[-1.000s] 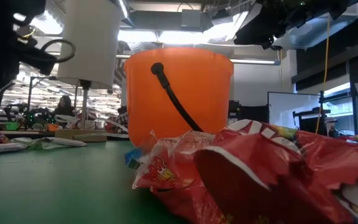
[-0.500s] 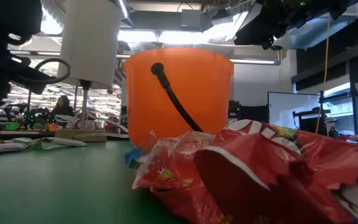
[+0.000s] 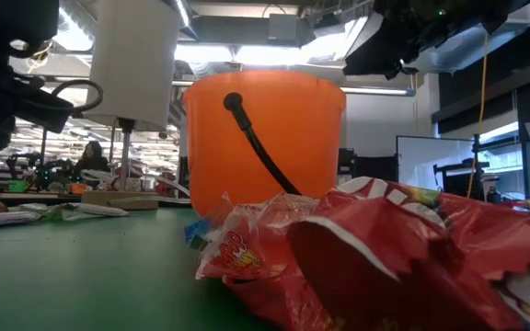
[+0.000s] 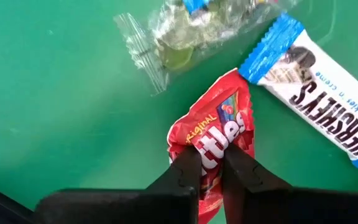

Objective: Sort candy
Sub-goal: Put the red candy into the orange bucket

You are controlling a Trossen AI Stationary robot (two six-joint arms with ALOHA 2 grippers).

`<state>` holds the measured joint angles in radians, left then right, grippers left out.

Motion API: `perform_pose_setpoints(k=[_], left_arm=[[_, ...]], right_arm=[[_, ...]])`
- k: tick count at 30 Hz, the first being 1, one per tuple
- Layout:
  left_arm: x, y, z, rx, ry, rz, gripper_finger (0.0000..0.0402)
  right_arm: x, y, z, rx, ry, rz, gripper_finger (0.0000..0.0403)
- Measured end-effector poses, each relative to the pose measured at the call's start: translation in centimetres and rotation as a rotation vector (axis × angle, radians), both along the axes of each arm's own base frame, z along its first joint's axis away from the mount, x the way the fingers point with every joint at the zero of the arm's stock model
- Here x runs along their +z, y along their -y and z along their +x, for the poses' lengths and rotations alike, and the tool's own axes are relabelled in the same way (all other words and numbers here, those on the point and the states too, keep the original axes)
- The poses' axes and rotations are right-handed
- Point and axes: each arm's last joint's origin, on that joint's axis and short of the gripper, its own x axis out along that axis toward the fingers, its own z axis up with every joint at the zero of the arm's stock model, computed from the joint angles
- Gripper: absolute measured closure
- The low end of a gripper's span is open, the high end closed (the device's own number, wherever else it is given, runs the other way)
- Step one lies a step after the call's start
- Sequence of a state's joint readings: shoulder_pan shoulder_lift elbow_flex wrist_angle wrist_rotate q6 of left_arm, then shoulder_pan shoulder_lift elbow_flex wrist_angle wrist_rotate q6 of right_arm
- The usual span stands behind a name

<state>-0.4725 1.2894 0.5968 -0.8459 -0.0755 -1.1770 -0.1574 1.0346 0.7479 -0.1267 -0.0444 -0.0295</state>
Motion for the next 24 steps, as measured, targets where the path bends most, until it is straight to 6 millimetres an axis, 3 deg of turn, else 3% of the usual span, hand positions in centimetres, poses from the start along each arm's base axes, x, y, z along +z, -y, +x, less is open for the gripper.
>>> perform_pose_setpoints(k=[10, 16, 24], left_arm=[[1.6, -0.3, -0.2, 0.01, 0.053, 0.046, 0.0394], [5.1, -0.1, 0.9, -0.019, 0.101, 0.128, 0.0399], [10.7, 0.5, 3.4, -0.097, 0.367, 0.275, 0.0399]], right_arm=[[-0.5, 0.1, 0.5, -0.001, -0.019, 0.005, 0.0238], [-0.4, 0.1, 0.6, -0.001, -0.006, 0.003, 0.0238], [-0.2, 0.1, 0.7, 0.0, 0.02, -0.001, 0.0238]])
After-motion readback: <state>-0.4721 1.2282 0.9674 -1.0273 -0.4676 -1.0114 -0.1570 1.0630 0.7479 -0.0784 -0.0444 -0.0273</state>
